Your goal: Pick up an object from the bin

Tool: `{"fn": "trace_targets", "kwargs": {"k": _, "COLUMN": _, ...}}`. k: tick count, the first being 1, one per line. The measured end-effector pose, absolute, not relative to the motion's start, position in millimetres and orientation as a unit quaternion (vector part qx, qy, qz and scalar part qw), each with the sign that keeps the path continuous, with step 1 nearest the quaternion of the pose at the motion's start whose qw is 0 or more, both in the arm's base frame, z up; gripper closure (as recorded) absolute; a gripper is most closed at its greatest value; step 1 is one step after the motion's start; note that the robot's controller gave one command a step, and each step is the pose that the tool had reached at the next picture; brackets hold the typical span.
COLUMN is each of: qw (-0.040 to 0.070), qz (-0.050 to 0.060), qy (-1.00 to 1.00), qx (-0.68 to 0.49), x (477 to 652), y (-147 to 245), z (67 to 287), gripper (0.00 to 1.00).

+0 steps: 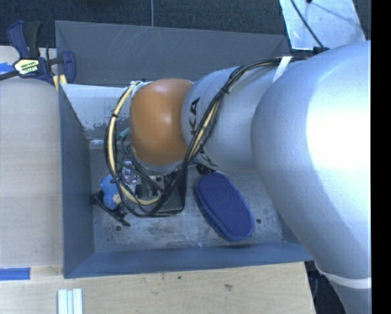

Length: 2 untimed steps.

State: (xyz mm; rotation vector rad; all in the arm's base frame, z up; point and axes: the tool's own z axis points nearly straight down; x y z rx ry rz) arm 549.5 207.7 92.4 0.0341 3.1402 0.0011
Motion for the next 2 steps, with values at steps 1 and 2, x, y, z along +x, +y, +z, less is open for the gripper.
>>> {"fn": "trace_targets", "kwargs": {"k": 1, "qw": 0.006, "qz": 0.002, "qy": 1.000, "qx": 0.007, "x": 590.6, "y": 214, "z": 202, "gripper": 1.00}}
{"fn": "trace_targets", "kwargs": {"k": 2, "qw": 0.002, "qz": 0.001, "qy": 0.999, "qx": -0.047, "x": 607.8, "y": 232, "z": 178, "gripper": 1.00}}
